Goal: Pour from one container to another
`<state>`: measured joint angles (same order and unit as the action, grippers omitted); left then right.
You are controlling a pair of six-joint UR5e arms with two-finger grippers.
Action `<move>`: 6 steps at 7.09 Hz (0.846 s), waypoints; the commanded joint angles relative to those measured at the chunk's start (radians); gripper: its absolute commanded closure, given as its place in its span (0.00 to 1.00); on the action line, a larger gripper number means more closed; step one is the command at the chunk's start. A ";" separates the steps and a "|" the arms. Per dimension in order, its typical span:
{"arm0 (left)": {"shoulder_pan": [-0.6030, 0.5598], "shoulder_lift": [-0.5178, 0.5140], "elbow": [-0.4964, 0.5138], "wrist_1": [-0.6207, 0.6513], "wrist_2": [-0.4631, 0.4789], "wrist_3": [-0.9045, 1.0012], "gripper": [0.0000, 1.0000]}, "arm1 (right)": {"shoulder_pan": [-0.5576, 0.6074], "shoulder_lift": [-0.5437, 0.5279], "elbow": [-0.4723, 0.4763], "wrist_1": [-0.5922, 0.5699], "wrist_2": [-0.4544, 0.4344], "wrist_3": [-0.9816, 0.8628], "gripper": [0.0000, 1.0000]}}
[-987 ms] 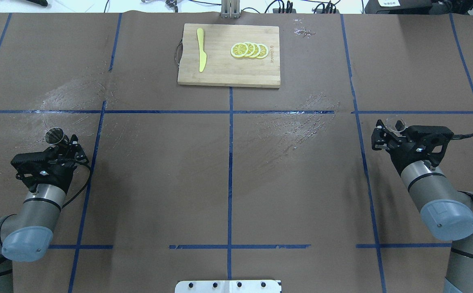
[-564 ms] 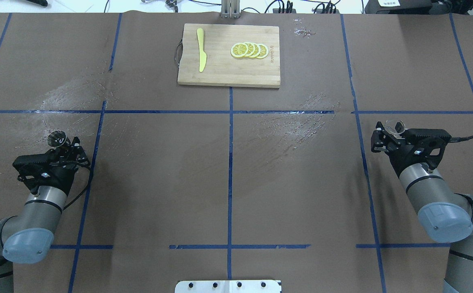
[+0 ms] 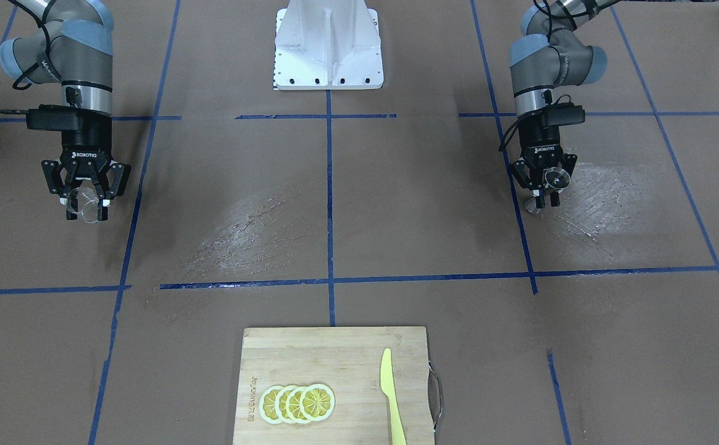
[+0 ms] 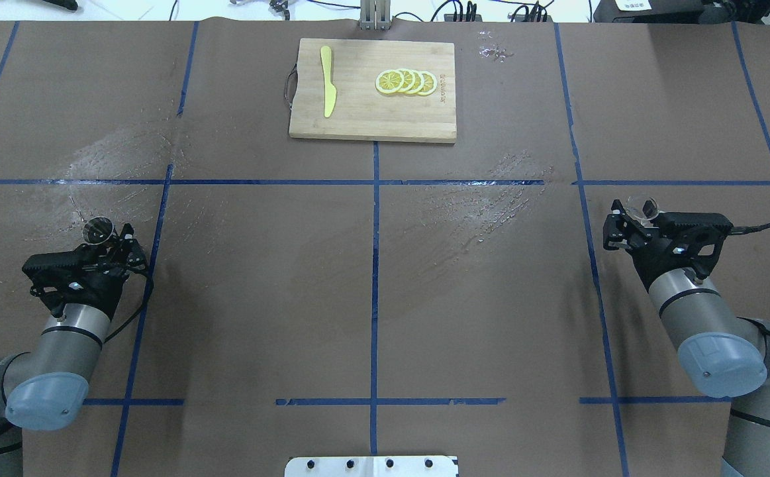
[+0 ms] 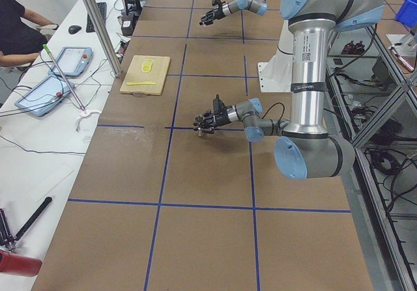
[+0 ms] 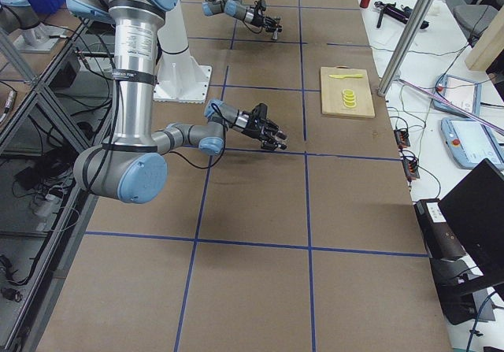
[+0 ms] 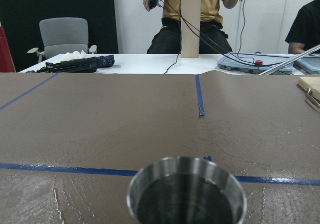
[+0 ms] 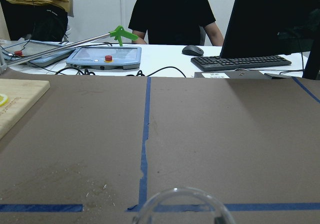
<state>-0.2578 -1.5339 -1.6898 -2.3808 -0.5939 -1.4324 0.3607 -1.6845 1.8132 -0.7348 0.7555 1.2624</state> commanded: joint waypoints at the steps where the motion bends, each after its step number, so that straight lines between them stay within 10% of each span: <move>1: 0.000 0.000 -0.001 0.000 -0.001 0.003 0.45 | -0.003 0.000 0.000 0.000 -0.001 0.000 1.00; 4: 0.000 0.000 0.002 0.000 -0.003 0.007 0.00 | -0.005 0.000 0.000 0.000 -0.002 0.000 1.00; 6: -0.001 0.001 -0.010 -0.001 -0.096 0.039 0.00 | -0.006 0.000 0.000 0.000 -0.002 0.000 1.00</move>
<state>-0.2579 -1.5337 -1.6912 -2.3811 -0.6234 -1.4141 0.3550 -1.6843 1.8132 -0.7348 0.7532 1.2625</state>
